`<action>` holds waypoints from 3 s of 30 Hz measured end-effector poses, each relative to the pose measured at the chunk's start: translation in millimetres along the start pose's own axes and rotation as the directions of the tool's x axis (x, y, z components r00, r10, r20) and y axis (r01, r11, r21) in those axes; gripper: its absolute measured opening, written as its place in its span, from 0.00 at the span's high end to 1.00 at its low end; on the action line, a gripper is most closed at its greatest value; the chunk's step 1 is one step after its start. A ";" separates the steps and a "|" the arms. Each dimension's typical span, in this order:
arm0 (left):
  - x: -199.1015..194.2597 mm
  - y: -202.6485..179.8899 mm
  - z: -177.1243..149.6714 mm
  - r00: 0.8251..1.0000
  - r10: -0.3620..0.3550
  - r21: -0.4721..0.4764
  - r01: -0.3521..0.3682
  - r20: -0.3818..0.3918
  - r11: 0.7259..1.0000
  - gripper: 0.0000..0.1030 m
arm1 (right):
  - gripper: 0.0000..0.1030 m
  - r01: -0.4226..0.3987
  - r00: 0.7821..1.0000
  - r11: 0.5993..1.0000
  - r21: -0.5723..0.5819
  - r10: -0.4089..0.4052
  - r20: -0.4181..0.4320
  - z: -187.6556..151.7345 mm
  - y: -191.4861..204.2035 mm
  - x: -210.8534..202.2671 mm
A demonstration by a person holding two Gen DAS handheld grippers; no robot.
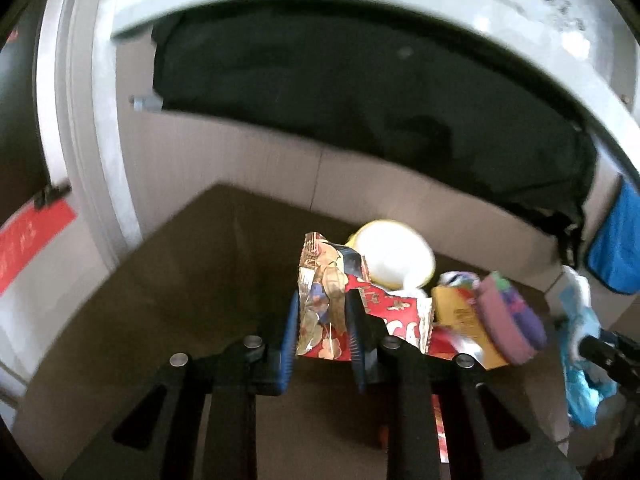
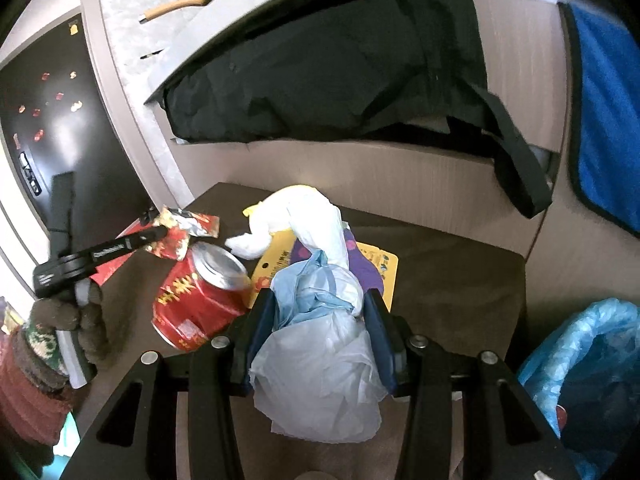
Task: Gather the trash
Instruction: 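Carry the tissues and red wrapper over the blue bin and open both grippers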
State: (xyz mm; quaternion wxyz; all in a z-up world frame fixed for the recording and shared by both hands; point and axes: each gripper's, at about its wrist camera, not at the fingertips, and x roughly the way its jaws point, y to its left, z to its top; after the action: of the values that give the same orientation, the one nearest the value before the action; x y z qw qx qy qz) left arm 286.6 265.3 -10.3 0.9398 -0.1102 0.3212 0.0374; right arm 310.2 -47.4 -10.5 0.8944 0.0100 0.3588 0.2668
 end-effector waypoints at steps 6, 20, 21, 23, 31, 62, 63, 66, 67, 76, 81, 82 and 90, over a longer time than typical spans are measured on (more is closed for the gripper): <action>-40.2 -19.7 5.8 0.997 -0.031 0.054 0.027 0.072 0.998 0.77 | 0.59 -0.013 1.000 1.000 -0.028 0.013 0.016 2.0 12.4 -18.0; -112.9 -61.4 -4.8 0.980 -0.118 0.120 0.099 0.159 0.988 0.77 | 0.59 0.008 0.995 0.998 -0.066 -0.001 0.098 5.1 21.7 -75.1; -115.0 -64.8 -4.2 0.979 -0.124 0.124 0.104 0.160 0.987 0.77 | 0.59 0.007 0.994 0.998 -0.061 0.000 0.107 5.7 20.2 -79.9; -121.6 -76.7 -4.4 0.976 -0.136 0.141 0.112 0.169 0.984 0.77 | 0.59 0.007 0.992 0.999 -0.053 0.000 0.125 6.4 18.0 -89.5; -130.5 -123.3 -9.4 0.964 -0.194 0.185 0.161 0.180 0.969 0.77 | 0.59 0.037 0.982 0.999 -0.035 -0.030 0.189 3.9 1.0 -127.3; -54.9 -388.6 -76.9 0.854 -0.515 0.341 0.507 -0.074 0.792 0.77 | 0.59 0.309 0.894 0.922 0.236 -0.366 0.259 -68.7 -199.8 -234.0; -50.5 -390.6 -79.2 0.855 -0.513 0.342 0.507 -0.082 0.791 0.77 | 0.59 0.308 0.896 0.920 0.243 -0.366 0.252 -70.4 -203.3 -231.9; -36.4 -392.2 -84.3 0.858 -0.503 0.333 0.508 -0.108 0.795 0.77 | 0.59 0.296 0.905 0.917 0.266 -0.358 0.229 -77.2 -214.8 -223.5; -31.7 -392.6 -85.4 0.858 -0.499 0.327 0.509 -0.120 0.796 0.77 | 0.59 0.291 0.909 0.917 0.274 -0.355 0.221 -79.3 -218.4 -220.1; -4.0 -387.1 -94.0 0.861 -0.476 0.290 0.509 -0.180 0.810 0.77 | 0.59 0.281 0.923 0.915 0.289 -0.340 0.179 -86.0 -226.7 -197.8; 1.2 -386.8 -96.7 0.861 -0.471 0.290 0.509 -0.192 0.811 0.77 | 0.58 0.274 0.931 0.916 0.294 -0.329 0.157 -85.3 -227.2 -185.2; 2.0 -387.1 -96.8 0.861 -0.470 0.289 0.508 -0.193 0.811 0.77 | 0.58 0.273 0.932 0.916 0.294 -0.327 0.155 -85.1 -226.8 -183.1; 13.4 -387.0 -101.3 0.862 -0.459 0.282 0.505 -0.215 0.816 0.77 | 0.58 0.277 0.936 0.912 0.302 -0.327 0.129 -89.1 -231.1 -171.6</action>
State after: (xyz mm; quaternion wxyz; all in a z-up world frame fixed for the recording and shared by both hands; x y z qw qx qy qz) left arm 291.4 -134.6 -25.6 0.8990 -0.0320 0.3480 -0.2639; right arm 258.1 -344.1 -15.8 0.9427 0.1038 0.3093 0.0696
